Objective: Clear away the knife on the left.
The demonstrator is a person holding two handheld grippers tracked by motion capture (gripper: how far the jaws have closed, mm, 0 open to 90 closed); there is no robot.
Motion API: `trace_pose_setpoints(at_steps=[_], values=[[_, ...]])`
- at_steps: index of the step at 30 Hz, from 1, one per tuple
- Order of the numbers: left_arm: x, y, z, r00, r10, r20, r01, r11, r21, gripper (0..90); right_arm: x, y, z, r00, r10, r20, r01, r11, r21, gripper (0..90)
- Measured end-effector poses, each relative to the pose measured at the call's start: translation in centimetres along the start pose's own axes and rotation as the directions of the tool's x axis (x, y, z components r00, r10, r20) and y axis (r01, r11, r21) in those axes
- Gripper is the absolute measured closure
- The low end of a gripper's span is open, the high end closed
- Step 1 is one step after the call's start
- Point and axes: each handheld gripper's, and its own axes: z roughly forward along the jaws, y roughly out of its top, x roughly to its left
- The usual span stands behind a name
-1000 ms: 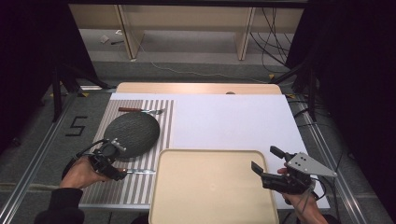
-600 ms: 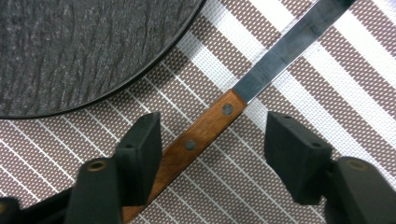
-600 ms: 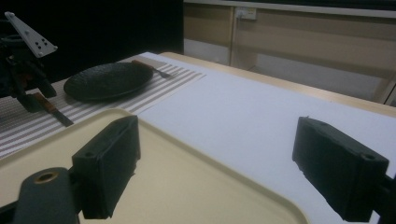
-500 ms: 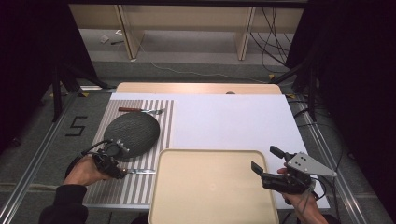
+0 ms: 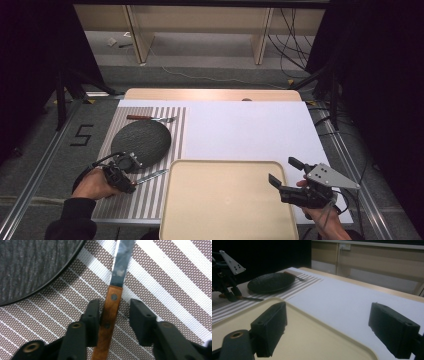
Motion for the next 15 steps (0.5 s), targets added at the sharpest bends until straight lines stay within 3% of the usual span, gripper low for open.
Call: trace_pose_setpoints(at_steps=[5, 15], values=[[-0.26, 0.19, -0.03, 0.9999, 0.013, -0.002, -0.013, 0.9998, 0.012, 73.3, 0.02, 0.02, -0.03, 1.0, 0.0, -0.001, 0.0, 1.0, 0.0, 16.2], [-0.21, 0.17, -0.09, 0.9998, -0.021, 0.003, 0.021, 0.9998, 0.002, 76.8, 0.04, 0.0, 0.01, 1.0, -0.001, -0.005, 0.001, 1.0, 0.004, 16.2]])
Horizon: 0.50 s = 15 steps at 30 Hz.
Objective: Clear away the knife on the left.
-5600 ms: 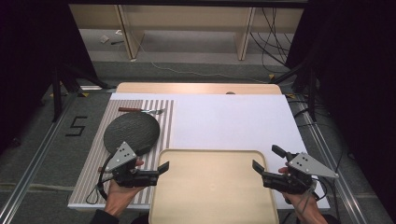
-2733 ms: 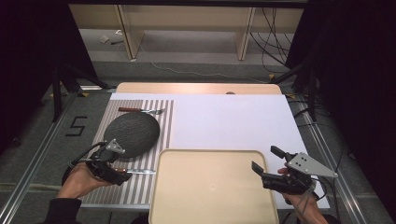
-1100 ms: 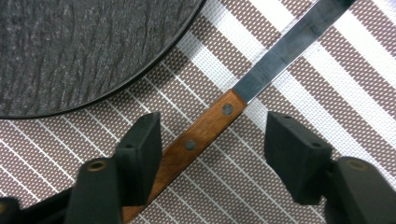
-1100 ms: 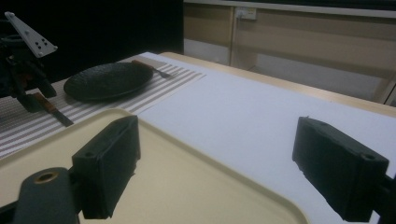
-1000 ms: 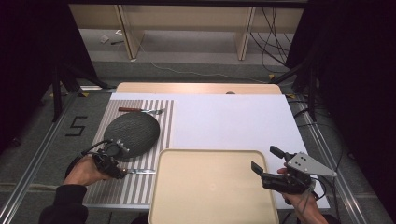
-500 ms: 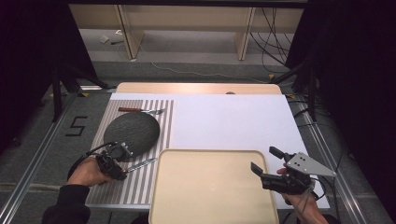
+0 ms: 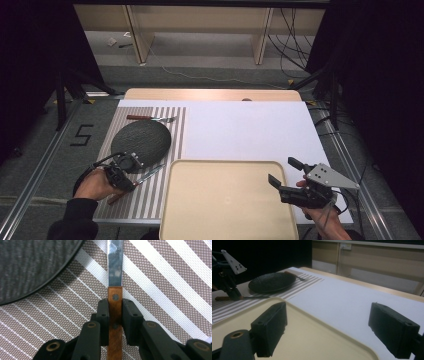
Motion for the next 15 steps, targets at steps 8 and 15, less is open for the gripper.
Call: trace_pose_setpoints(at_steps=[8, 15], values=[[0.0, -0.1, -0.5, 0.9994, -0.035, 0.004, 0.035, 0.9989, -0.032, 77.1, -0.1, 0.0, 0.0, 1.0, 0.004, 0.001, -0.004, 1.0, -0.004, 16.2], [-0.5, -0.2, -1.0, 0.9993, -0.029, 0.022, 0.03, 0.9981, -0.054, 77.1, -0.1, 0.0, 0.0, 1.0, 0.005, 0.0, -0.005, 1.0, -0.001, 16.3]])
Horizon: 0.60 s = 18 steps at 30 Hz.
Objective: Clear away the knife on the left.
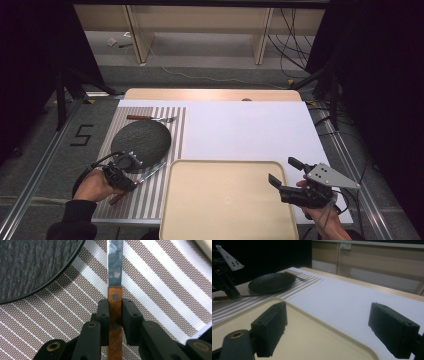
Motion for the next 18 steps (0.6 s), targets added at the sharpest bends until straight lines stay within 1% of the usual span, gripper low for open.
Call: trace_pose_setpoints(at_steps=[7, 8, 11, 12, 13, 15, 18], values=[[-0.5, 0.1, -0.8, 0.9995, -0.019, 0.023, 0.02, 0.9987, -0.047, 77.1, 0.0, 0.0, 0.0, 1.0, 0.002, 0.001, -0.002, 1.0, 0.0, 16.3], [-0.5, 0.2, -1.0, 0.9992, -0.023, 0.032, 0.025, 0.9981, -0.057, 77.0, -0.1, 0.0, 0.0, 1.0, 0.003, 0.001, -0.003, 1.0, -0.002, 16.3], [-1.0, 0.4, -1.7, 0.9985, -0.032, 0.043, 0.036, 0.9947, -0.096, 77.1, 0.0, 0.0, 0.0, 1.0, 0.004, 0.001, -0.004, 1.0, -0.002, 16.3], [-1.0, 0.4, -1.7, 0.9985, -0.032, 0.043, 0.036, 0.9947, -0.096, 77.1, -0.1, 0.0, 0.0, 1.0, 0.004, 0.001, -0.004, 1.0, -0.001, 16.3], [-1.4, 0.6, -2.1, 0.9979, -0.044, 0.047, 0.049, 0.9918, -0.118, 77.1, -0.1, 0.0, 0.0, 1.0, 0.006, 0.001, -0.006, 1.0, -0.002, 16.3], [-1.6, 0.7, -2.2, 0.9976, -0.045, 0.052, 0.051, 0.9909, -0.124, 77.0, -0.1, 0.1, -0.1, 1.0, 0.008, 0.002, -0.008, 1.0, -0.003, 16.3], [-2.1, 1.0, -2.5, 0.9964, -0.058, 0.061, 0.067, 0.9862, -0.152, 77.0, -0.1, 0.0, 0.0, 1.0, 0.006, 0.001, -0.006, 1.0, -0.002, 16.3]])
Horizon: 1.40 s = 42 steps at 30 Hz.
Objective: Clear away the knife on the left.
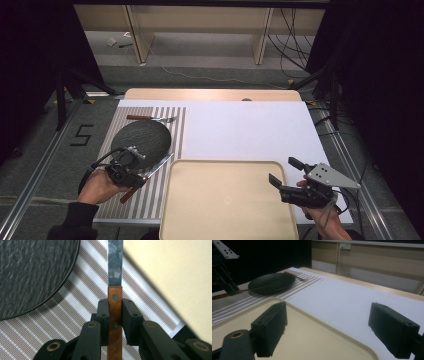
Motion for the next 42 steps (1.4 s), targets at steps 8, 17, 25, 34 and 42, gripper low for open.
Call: trace_pose_setpoints(at_steps=[8, 17, 25, 34, 42], values=[[-2.1, 0.9, -0.3, 0.9995, 0.015, 0.029, -0.013, 0.9987, -0.05, 77.0, 0.0, 0.0, -0.1, 1.0, 0.002, 0.002, -0.002, 1.0, 0.003, 16.3], [-4.2, 1.8, -0.4, 0.9975, 0.043, 0.056, -0.038, 0.9956, -0.086, 77.1, 0.0, 0.0, -0.1, 1.0, 0.002, 0.003, -0.002, 1.0, 0.003, 16.3], [-6.2, 2.5, -0.1, 0.9924, 0.067, 0.103, -0.055, 0.9919, -0.115, 77.0, 0.0, 0.0, -0.1, 1.0, 0.001, 0.003, -0.001, 1.0, 0.003, 16.3], [-8.0, 3.1, 0.9, 0.9858, 0.084, 0.146, -0.066, 0.9906, -0.119, 77.0, -0.1, 0.0, -0.1, 1.0, 0.003, 0.004, -0.003, 1.0, 0.002, 16.3], [-9.0, 3.4, 1.9, 0.9816, 0.076, 0.175, -0.054, 0.9905, -0.126, 77.0, -0.1, 0.0, -0.1, 1.0, 0.003, 0.003, -0.003, 1.0, 0.003, 16.4]])
